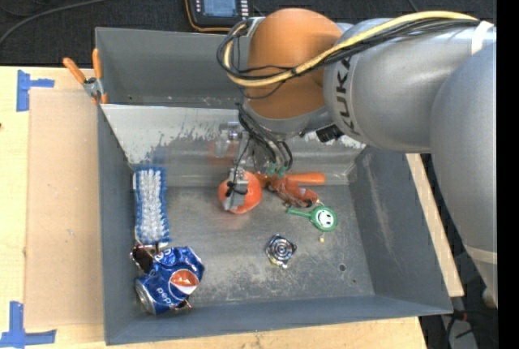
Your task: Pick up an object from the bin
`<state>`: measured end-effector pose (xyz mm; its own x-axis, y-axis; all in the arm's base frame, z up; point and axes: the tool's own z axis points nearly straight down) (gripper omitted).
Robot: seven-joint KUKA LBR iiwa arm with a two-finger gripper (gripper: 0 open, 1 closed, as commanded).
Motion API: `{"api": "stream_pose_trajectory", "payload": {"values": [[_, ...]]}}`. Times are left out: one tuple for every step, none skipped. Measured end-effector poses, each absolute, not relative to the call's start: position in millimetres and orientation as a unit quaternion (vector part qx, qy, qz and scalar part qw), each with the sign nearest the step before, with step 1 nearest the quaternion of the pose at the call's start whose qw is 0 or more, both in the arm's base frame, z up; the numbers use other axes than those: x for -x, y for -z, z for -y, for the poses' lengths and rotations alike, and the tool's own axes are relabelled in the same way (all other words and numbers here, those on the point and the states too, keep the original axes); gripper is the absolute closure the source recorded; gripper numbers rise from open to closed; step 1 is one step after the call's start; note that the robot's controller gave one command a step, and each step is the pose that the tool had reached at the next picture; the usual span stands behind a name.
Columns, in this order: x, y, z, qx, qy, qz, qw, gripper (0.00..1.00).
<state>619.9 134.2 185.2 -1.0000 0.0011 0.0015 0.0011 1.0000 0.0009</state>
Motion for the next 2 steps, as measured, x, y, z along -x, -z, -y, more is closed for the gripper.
{"api": "stream_pose_trajectory", "payload": {"values": [[-612.3,-111,-72,-0.079,0.0,0.997,0.004,0.0],[-617.9,-121,-73,-0.068,0.001,0.998,-0.001,0.0]]}}
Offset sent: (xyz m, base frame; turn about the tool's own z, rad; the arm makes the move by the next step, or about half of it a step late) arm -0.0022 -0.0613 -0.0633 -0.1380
